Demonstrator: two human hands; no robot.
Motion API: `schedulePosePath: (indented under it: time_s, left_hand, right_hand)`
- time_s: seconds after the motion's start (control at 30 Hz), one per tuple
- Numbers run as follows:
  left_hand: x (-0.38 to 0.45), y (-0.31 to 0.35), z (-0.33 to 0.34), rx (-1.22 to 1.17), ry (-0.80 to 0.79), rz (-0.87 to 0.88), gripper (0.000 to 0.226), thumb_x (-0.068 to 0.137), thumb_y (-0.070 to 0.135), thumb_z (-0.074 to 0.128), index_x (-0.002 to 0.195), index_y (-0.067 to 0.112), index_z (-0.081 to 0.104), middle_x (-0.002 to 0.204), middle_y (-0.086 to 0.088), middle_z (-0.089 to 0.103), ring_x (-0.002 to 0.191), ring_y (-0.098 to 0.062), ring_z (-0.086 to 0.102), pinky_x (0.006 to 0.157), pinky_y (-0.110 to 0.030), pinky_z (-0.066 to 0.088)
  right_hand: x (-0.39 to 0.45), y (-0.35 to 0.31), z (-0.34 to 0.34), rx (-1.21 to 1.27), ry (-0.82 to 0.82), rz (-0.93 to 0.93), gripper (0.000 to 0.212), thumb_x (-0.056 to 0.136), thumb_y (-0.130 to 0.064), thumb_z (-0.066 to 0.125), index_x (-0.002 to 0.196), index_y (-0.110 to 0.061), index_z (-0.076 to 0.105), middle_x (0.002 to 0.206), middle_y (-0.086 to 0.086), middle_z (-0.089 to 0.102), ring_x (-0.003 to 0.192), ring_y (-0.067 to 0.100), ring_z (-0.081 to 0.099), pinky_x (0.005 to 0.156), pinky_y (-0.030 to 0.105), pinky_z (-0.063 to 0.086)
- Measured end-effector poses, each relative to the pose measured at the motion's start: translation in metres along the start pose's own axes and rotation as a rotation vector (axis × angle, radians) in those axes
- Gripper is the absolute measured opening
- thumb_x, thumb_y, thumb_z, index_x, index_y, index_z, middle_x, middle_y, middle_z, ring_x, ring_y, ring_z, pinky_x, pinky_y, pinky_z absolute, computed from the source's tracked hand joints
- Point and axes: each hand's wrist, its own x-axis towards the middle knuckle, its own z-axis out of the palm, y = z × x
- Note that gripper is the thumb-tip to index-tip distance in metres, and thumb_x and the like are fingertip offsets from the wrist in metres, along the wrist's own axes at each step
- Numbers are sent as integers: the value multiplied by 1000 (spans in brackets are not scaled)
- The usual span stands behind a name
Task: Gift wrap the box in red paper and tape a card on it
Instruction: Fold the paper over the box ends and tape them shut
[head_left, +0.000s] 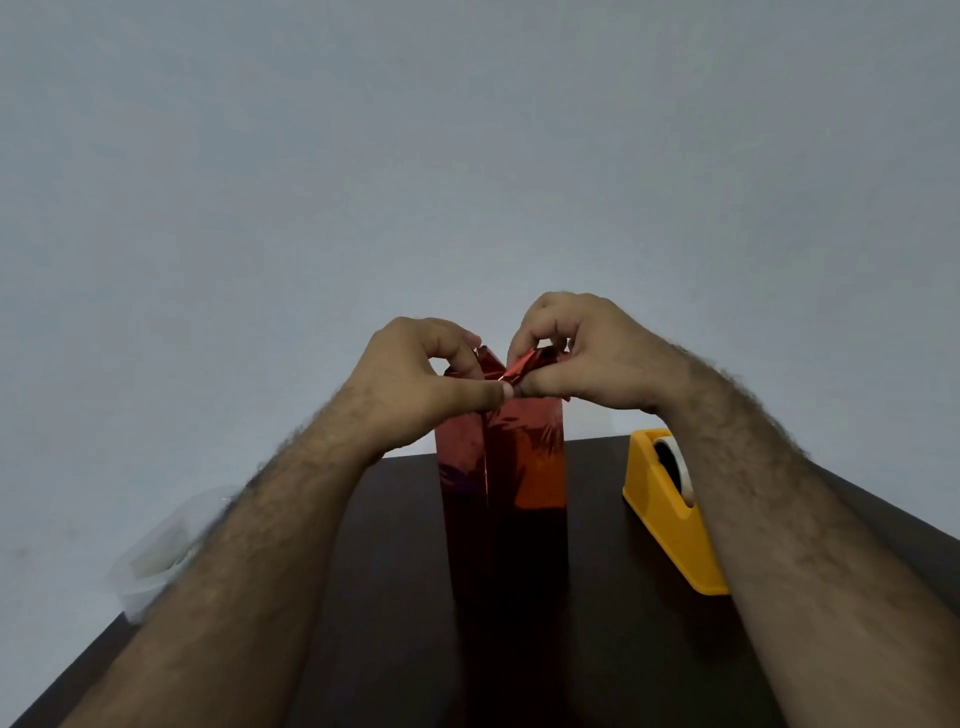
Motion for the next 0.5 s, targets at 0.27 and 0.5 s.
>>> schedulePosePath:
  time_s: [0.27,0.5]
  left_hand:
    - [6,-10,8,-162,19,-29,12,85,5,80,74,11,82,125,11,71,98,7,68,75,-14,54]
    - [7,-11,18,-208,65,-8,12,81,8,88,74,5,79,117,10,74,101,-1,72,85,-24,56]
  right_hand:
    - [-2,1,-5,171,-27,6,16,92,-5,79,100,-18,82,93,0,79,89,20,75,81,38,64]
    - [-2,-3,-1,221,130,11,26,89,-7,83,109,-22,79,102,-6,79,93,13,76,82,28,64]
